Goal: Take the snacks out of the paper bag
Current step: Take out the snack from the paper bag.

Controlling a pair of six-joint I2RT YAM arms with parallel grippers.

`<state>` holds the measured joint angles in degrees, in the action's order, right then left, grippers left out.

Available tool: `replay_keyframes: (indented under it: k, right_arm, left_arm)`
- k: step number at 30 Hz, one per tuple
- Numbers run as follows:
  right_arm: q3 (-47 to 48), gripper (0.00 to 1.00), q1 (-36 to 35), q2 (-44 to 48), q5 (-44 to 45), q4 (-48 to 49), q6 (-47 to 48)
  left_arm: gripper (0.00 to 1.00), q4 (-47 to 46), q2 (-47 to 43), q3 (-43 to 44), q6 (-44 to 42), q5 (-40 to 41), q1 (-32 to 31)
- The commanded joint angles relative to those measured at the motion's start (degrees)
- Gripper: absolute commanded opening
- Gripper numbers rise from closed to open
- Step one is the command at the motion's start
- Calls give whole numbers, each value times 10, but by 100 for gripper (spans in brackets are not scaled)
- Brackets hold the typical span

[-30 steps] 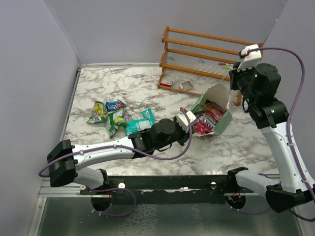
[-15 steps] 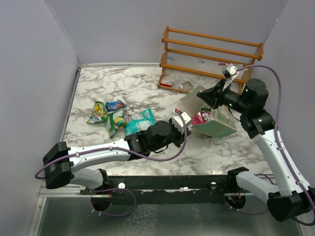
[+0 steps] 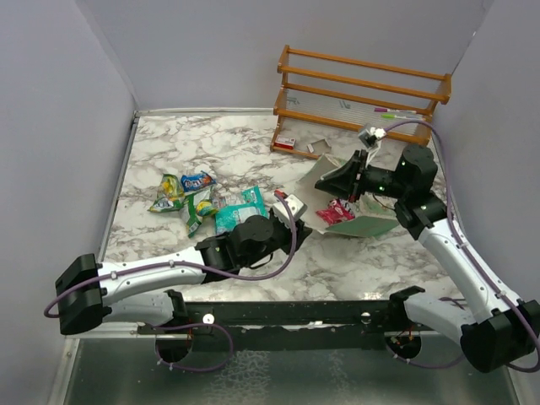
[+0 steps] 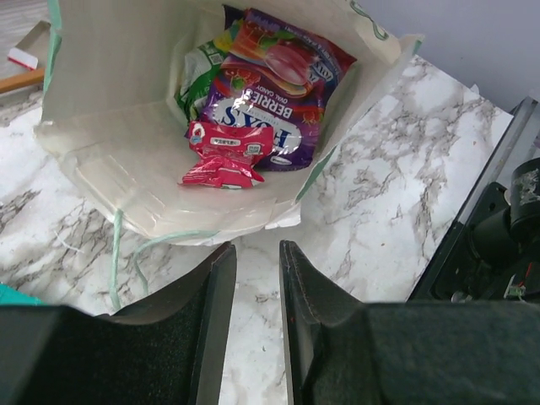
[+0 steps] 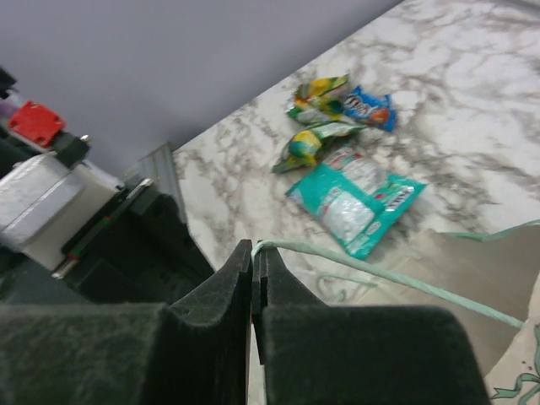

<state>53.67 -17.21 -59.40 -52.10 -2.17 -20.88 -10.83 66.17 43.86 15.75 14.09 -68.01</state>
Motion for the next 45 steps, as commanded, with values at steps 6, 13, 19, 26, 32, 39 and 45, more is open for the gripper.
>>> replay_keyframes:
  k: [6,13,19,26,32,39,45]
  right_arm:
    - [-36,2,-81,-10,-33,28,-14]
    - [-65,2,-81,40,12,-56,63]
    - [-107,3,-81,97,-26,-47,66]
    - [-149,3,-95,37,-119,111,-64]
    - [-137,3,-126,19,-156,139,-68]
    - [-105,3,-128,55,-123,-29,44]
    - [-98,3,-128,125,135,-151,64]
  left_arm:
    - [33,-39,-48,-62,32,36,2]
    - [33,-86,-21,-96,61,-15,2]
    - [34,-124,12,-88,74,-42,2]
    - [45,-132,-18,-121,78,-13,2]
    - [45,-123,-29,-130,79,-22,2]
    - [45,-171,6,-127,79,-55,2]
    - [37,-213,57,-115,63,-76,2]
